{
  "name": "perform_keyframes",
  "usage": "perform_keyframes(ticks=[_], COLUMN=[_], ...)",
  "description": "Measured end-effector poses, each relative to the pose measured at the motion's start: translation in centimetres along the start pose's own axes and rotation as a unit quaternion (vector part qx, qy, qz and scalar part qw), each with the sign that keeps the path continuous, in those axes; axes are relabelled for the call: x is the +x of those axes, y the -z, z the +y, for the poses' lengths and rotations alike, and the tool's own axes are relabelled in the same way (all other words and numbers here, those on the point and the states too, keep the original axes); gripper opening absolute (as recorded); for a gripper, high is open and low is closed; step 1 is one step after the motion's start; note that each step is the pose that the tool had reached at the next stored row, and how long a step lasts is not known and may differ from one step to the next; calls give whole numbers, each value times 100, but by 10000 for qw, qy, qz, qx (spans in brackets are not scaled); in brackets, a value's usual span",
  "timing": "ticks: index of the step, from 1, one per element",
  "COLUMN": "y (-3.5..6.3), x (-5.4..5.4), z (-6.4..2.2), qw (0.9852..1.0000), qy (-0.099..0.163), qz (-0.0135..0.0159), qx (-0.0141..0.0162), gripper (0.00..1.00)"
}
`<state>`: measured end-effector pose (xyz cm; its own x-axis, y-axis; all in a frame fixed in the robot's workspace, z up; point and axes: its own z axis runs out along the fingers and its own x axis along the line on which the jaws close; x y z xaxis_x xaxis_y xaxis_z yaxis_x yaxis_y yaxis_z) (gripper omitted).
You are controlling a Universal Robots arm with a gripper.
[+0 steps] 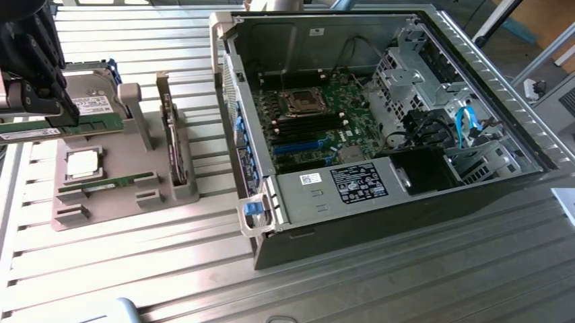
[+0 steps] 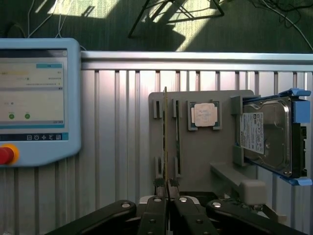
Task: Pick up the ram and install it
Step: 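Pick up the ram and move it above insertion slot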
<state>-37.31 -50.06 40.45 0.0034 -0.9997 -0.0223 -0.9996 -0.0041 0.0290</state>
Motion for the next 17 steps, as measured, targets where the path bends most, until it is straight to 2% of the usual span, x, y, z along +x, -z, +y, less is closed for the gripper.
perform_keyframes(ticks=[17], y=[4], x=[1], z=[-152], qw=[10000], qy=[0], qz=[0], qx=[0], gripper=[12])
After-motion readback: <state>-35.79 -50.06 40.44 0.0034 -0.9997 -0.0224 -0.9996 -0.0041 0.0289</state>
